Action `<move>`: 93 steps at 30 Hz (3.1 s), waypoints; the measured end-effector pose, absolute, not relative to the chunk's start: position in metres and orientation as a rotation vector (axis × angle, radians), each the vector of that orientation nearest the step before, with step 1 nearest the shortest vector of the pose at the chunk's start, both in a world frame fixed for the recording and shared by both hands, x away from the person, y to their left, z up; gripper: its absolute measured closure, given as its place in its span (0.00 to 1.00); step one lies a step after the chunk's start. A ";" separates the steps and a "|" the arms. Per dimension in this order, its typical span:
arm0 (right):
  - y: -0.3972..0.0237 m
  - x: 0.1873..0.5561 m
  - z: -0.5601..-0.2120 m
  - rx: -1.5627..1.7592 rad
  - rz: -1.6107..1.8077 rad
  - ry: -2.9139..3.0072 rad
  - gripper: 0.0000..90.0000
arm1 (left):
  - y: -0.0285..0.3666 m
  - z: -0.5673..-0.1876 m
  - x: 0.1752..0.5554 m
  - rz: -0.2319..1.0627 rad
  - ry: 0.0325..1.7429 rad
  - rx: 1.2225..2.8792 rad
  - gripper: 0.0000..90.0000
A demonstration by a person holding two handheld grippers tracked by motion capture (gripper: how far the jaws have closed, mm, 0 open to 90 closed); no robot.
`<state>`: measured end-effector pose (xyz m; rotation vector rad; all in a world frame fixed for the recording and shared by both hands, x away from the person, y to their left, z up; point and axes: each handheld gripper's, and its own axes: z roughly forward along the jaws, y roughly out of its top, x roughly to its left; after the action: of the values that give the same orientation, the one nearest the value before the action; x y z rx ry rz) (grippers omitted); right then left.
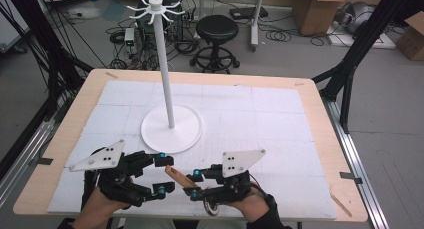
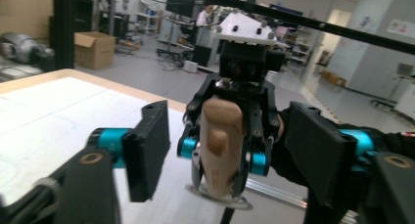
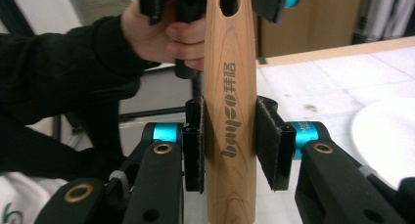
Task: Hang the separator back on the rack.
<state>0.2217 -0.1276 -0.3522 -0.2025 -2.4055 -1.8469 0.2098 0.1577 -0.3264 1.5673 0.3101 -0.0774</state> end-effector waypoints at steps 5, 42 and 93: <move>-0.122 0.219 -0.353 -0.142 -1.843 -2.370 0.74 | 0.156 -0.326 0.209 -0.089 0.266 1.560 0.56; -0.079 0.196 -0.344 -0.652 -2.004 -2.767 0.26 | 0.153 -0.301 0.199 0.375 0.611 1.573 0.79; -0.089 0.208 -0.355 -0.146 -1.873 -2.285 0.75 | 0.155 -0.300 0.197 -0.028 0.271 1.568 0.81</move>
<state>0.2080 -0.0894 -0.3548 -0.1459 -2.2854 -1.8731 0.1975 0.1547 -0.3001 1.5675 0.2705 -0.0284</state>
